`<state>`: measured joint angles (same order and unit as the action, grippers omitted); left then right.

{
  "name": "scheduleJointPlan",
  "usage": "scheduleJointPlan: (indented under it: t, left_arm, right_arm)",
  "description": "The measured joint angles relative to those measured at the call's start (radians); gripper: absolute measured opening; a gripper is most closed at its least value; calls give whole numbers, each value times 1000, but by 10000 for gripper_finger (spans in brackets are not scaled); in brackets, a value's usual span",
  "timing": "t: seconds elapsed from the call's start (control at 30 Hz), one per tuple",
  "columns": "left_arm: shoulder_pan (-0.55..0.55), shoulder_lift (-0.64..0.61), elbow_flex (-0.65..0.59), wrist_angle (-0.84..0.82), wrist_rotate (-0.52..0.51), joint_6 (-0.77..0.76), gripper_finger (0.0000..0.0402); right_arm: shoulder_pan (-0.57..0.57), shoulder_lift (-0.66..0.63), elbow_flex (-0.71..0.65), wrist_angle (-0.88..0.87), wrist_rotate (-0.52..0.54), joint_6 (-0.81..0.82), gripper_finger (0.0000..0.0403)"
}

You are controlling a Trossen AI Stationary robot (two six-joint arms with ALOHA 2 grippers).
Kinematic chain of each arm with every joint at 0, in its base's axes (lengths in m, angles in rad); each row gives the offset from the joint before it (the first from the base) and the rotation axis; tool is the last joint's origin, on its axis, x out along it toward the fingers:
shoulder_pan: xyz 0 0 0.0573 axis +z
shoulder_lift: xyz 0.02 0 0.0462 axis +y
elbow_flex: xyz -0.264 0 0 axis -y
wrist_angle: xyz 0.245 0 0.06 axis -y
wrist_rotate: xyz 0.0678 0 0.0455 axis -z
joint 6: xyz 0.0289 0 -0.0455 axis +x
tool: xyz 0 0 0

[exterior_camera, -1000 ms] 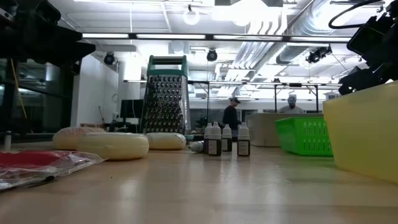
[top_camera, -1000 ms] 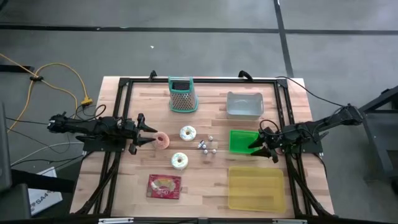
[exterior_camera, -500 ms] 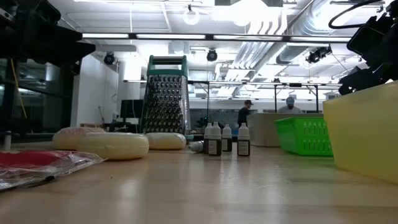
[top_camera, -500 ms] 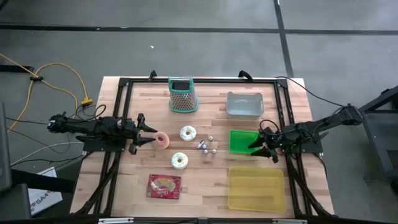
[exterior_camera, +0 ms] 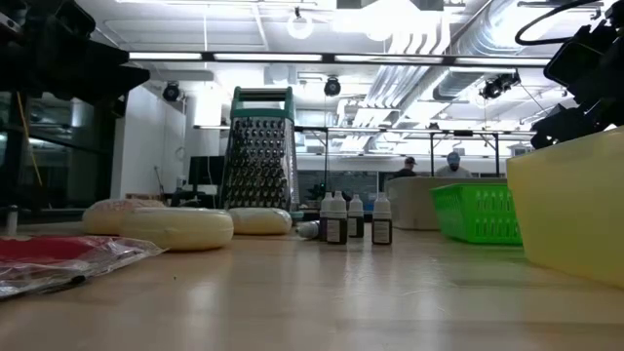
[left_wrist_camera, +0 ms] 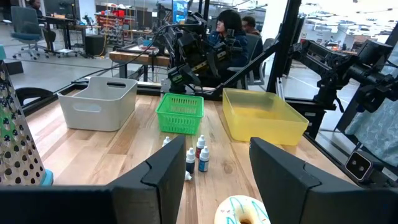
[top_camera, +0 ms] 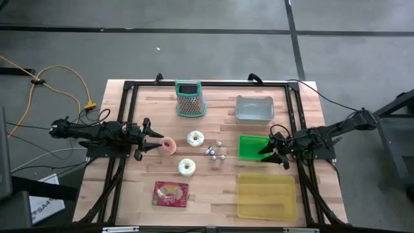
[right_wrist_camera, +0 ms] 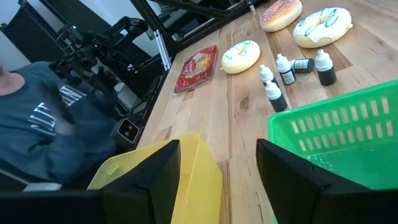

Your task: Pick & Place Food Item

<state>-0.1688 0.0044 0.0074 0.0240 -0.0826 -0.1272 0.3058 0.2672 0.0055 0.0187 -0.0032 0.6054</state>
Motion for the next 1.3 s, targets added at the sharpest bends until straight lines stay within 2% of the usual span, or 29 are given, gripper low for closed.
scheduleJointPlan:
  t: [1.3]
  left_arm:
    - [0, 0, 0, 30, 0, 0, 170]
  right_arm:
    - [0, 0, 0, 0, 0, 0, 197]
